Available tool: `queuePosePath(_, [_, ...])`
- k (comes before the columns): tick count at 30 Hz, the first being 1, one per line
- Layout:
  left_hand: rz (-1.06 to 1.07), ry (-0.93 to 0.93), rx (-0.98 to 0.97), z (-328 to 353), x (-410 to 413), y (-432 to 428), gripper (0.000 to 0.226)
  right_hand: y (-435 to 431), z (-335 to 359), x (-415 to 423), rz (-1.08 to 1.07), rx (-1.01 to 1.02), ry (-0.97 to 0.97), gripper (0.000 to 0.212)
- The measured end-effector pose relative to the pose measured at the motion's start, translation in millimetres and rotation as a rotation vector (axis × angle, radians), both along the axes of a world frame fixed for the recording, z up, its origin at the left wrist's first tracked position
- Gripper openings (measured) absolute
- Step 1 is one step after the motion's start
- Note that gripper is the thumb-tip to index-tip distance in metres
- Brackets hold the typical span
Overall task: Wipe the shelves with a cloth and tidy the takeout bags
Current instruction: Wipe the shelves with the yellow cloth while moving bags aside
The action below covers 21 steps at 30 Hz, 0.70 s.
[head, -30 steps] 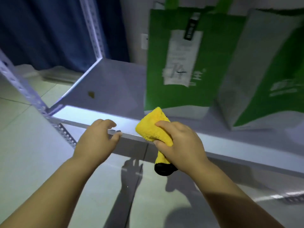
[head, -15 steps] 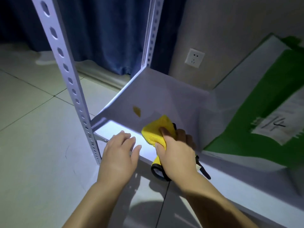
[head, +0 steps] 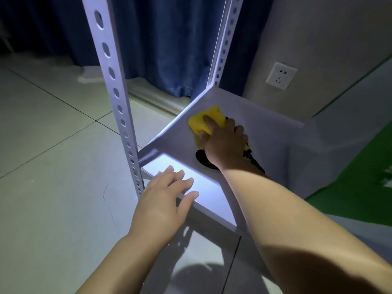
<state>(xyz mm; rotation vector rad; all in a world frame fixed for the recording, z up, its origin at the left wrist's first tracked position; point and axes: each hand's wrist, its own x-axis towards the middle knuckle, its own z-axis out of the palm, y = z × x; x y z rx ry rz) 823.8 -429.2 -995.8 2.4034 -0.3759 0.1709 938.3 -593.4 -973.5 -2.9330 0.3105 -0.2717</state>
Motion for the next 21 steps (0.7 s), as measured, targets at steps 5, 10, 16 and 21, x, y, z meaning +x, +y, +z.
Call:
queuePosePath(5, [0.005, 0.007, -0.022, 0, 1, -2, 0.033, 5, -1, -17, 0.297, -0.009, -0.022, 0.038])
queuePosePath(10, [-0.030, 0.015, -0.042, -1, 1, 0, 0.031, -23, 1, -29, 0.305, -0.041, -0.002, 0.038])
queuePosePath(16, [-0.038, 0.001, -0.049, -1, 1, -2, 0.028, -7, 0, -21, 0.142, -0.045, 0.006, 0.039])
queuePosePath(21, [-0.063, -0.016, -0.033, -1, -1, 1, 0.030, -33, -1, -43, 0.292, -0.045, 0.005, 0.038])
